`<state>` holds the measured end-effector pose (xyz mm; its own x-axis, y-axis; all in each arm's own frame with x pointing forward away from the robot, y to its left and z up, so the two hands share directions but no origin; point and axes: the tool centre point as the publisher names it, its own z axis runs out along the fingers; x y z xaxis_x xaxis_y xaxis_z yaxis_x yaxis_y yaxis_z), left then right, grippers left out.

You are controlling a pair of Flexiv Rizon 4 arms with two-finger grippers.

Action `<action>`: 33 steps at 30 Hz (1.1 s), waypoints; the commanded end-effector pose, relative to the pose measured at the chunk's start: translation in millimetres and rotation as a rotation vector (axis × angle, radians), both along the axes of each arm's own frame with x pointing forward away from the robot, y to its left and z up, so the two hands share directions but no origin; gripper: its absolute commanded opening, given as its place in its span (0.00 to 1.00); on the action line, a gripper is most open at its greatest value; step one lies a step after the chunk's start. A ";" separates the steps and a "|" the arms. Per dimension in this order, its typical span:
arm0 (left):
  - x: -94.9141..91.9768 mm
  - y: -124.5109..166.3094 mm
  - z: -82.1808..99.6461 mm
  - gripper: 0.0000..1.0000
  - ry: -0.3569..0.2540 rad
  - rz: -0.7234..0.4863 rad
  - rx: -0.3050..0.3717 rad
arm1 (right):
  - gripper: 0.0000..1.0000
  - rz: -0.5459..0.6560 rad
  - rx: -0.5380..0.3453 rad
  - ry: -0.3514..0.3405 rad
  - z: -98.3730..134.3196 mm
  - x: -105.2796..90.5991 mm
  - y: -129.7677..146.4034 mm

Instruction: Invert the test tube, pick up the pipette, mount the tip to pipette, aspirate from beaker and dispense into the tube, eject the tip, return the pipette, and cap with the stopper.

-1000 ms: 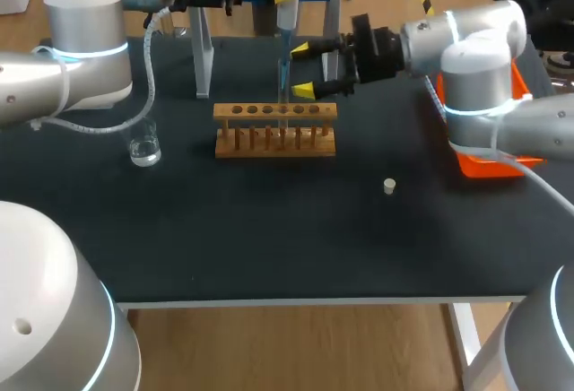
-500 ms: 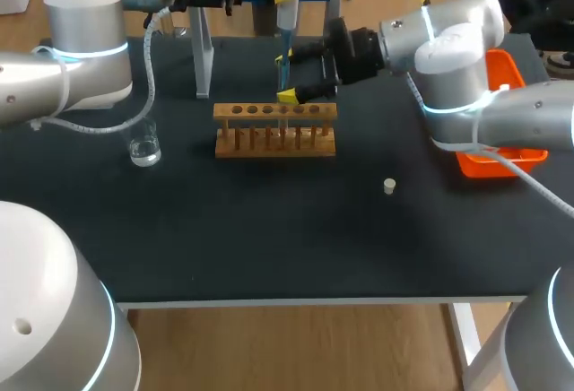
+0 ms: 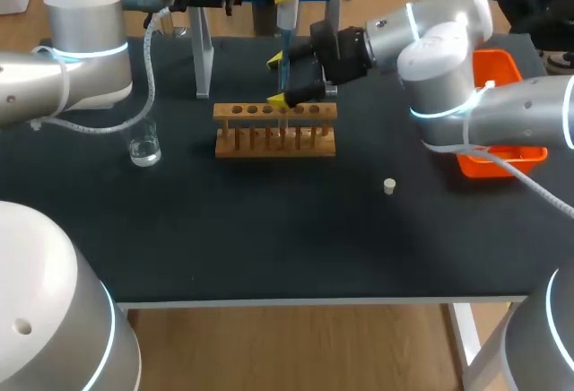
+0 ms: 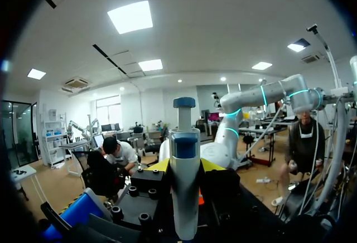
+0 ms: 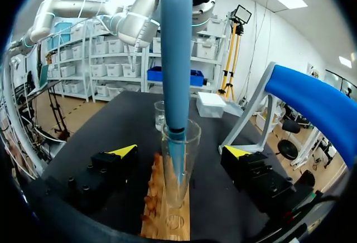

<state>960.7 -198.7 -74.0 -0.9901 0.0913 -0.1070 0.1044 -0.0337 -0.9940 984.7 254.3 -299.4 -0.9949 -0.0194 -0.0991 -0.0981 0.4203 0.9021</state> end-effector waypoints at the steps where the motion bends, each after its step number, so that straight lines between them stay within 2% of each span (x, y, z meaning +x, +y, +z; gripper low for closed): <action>1: 1.7 0.7 0.5 0.00 0.000 -0.006 0.002 | 1.00 -0.006 -0.011 0.004 -3.3 0.2 4.3; 11: 1.7 0.7 0.5 0.00 0.000 -0.006 0.002 | 1.00 -0.032 -0.058 -0.005 -10.8 -2.0 7.6; 33: 1.7 0.7 0.5 0.00 0.000 -0.006 0.002 | 1.00 -0.062 -0.069 0.000 -16.5 2.2 7.6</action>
